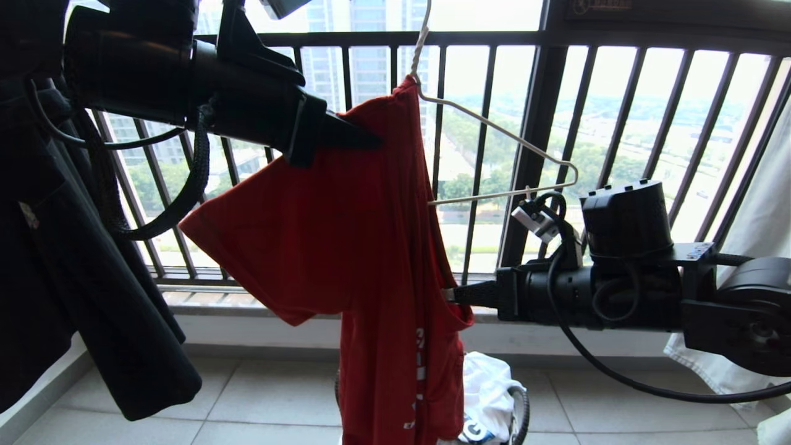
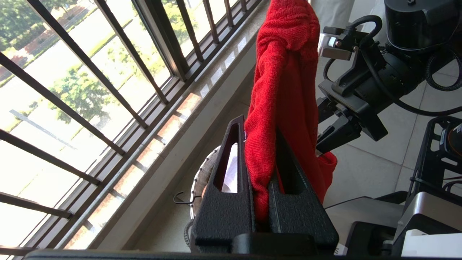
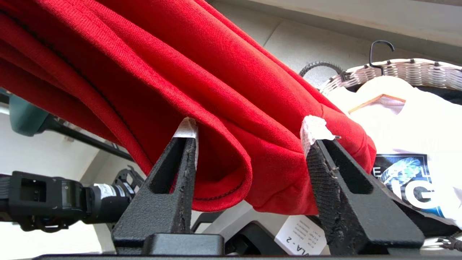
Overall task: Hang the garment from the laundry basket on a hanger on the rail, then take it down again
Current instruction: Hang the clothes on the clothes rack
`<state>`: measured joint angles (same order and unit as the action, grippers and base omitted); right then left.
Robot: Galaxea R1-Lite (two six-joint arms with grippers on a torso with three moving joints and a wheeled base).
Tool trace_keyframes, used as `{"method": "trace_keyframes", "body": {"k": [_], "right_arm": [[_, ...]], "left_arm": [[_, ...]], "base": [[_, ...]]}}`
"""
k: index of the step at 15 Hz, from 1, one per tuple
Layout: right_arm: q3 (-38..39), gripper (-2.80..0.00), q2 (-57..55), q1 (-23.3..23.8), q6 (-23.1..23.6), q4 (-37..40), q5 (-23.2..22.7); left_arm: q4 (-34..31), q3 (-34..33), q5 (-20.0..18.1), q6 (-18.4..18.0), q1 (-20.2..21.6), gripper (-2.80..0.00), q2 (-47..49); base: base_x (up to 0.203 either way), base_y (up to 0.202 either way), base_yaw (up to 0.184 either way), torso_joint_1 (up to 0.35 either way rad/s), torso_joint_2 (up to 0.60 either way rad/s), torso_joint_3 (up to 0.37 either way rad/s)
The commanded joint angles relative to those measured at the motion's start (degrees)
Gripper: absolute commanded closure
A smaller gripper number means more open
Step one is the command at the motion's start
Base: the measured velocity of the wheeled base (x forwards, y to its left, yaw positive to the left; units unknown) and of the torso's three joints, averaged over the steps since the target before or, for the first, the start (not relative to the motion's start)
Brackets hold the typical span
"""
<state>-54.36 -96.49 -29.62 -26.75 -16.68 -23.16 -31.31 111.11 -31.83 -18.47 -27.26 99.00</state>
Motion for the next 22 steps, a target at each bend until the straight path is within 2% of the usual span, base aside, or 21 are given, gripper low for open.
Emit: {"method": "trace_keyframes", "body": {"k": [1,4,7,12,19,22], "right_arm": [[-0.13,0.00,-0.28,-0.31,-0.15,-0.11,-0.38],[0.44,0.00,-0.45,-0.31,-0.74,-0.06,-0.09],[1.72,0.00,0.39,4.30,-0.86,-0.02,-0.37],[0.60,0.00,1.12,10.21,-0.85,-0.11,-0.88],[-4.12,0.00,0.52,12.95,-0.68,0.48,-1.06],[-4.96,0.00,0.82,13.18,-0.68,0.96,-1.18]], "left_arm": [[-0.07,-0.01,-0.16,-0.08,0.10,0.00,-0.12],[-0.16,-0.09,-0.12,0.31,0.46,0.00,-0.49],[-0.41,-0.76,-0.19,1.25,1.08,0.00,-2.25],[-0.33,-6.95,-0.51,1.76,1.33,0.00,-7.35],[-0.37,-9.65,-0.61,1.54,1.33,0.00,-9.00],[-0.36,-10.26,-0.38,0.13,1.39,0.00,-8.50]], "base": [[0.000,0.000,0.000,0.000,0.00,0.000],[0.000,0.000,0.000,0.000,0.00,0.000],[0.000,0.000,0.000,0.000,0.00,0.000],[0.000,0.000,0.000,0.000,0.00,0.000],[0.000,0.000,0.000,0.000,0.00,0.000],[0.000,0.000,0.000,0.000,0.00,0.000]]}}
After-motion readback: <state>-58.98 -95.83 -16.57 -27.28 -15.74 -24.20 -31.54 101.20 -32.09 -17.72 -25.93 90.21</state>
